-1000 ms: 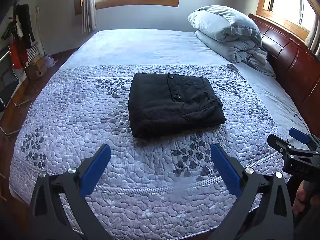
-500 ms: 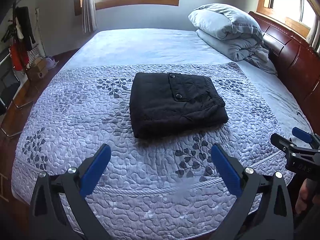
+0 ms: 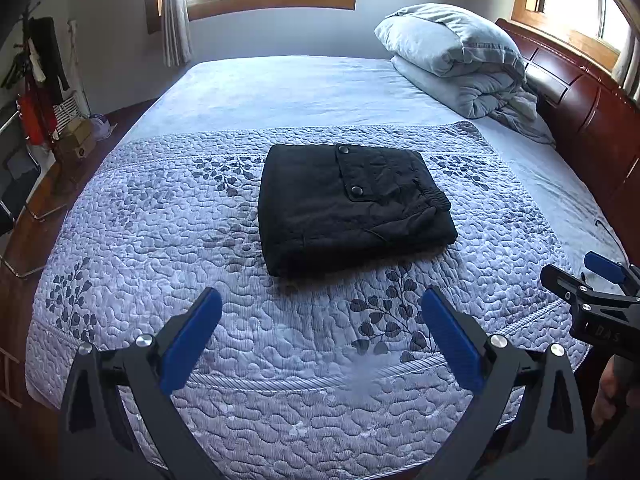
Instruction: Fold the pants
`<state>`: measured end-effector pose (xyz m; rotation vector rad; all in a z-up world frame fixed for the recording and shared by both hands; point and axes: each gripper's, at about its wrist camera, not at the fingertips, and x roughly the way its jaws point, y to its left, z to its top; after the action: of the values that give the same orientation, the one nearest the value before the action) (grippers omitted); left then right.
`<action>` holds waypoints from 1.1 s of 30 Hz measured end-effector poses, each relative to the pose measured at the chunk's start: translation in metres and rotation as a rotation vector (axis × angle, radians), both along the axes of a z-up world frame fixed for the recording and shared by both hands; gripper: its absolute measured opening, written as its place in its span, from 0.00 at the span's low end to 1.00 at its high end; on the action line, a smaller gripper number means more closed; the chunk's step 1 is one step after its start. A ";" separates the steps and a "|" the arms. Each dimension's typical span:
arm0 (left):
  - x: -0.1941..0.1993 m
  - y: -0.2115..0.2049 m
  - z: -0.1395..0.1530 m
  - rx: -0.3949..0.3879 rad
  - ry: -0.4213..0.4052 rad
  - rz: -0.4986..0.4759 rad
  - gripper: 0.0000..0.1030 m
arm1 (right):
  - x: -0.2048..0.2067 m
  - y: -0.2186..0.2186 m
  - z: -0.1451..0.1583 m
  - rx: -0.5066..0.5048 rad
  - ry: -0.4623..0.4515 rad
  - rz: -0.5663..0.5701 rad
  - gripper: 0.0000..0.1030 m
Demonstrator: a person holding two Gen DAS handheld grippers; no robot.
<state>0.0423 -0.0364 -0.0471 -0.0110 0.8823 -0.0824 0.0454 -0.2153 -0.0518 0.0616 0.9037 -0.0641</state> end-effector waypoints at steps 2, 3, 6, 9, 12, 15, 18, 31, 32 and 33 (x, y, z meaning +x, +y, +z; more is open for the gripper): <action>0.000 0.000 -0.001 -0.003 0.001 -0.001 0.97 | 0.000 0.000 -0.001 0.001 0.001 0.001 0.96; 0.000 0.000 -0.001 -0.002 0.002 -0.001 0.97 | 0.000 0.000 -0.001 0.000 0.002 0.001 0.96; 0.000 0.000 -0.001 0.001 0.001 0.002 0.97 | 0.000 0.000 -0.001 -0.001 0.002 0.001 0.96; 0.000 0.000 -0.001 0.001 0.002 0.001 0.97 | 0.000 0.000 -0.001 0.001 0.002 0.001 0.96; -0.001 0.000 -0.002 0.002 0.004 0.002 0.97 | 0.000 0.001 -0.001 -0.002 0.003 0.000 0.96; 0.000 0.000 -0.002 0.003 0.006 0.000 0.97 | 0.000 0.000 -0.002 -0.002 0.005 0.001 0.96; 0.000 0.000 -0.002 0.002 0.004 -0.002 0.97 | 0.000 0.000 -0.002 -0.002 0.005 0.002 0.96; 0.001 0.001 -0.005 -0.012 0.013 0.000 0.97 | 0.003 -0.001 -0.006 -0.002 0.023 -0.004 0.96; 0.001 0.001 -0.005 -0.016 0.014 -0.001 0.97 | 0.003 -0.001 -0.007 0.000 0.024 -0.004 0.96; 0.001 0.002 -0.005 -0.019 0.013 0.000 0.97 | 0.003 -0.001 -0.008 0.001 0.026 -0.004 0.96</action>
<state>0.0431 -0.0345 -0.0522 -0.0295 0.8944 -0.0906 0.0485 -0.2166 -0.0594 0.0633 0.9295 -0.0688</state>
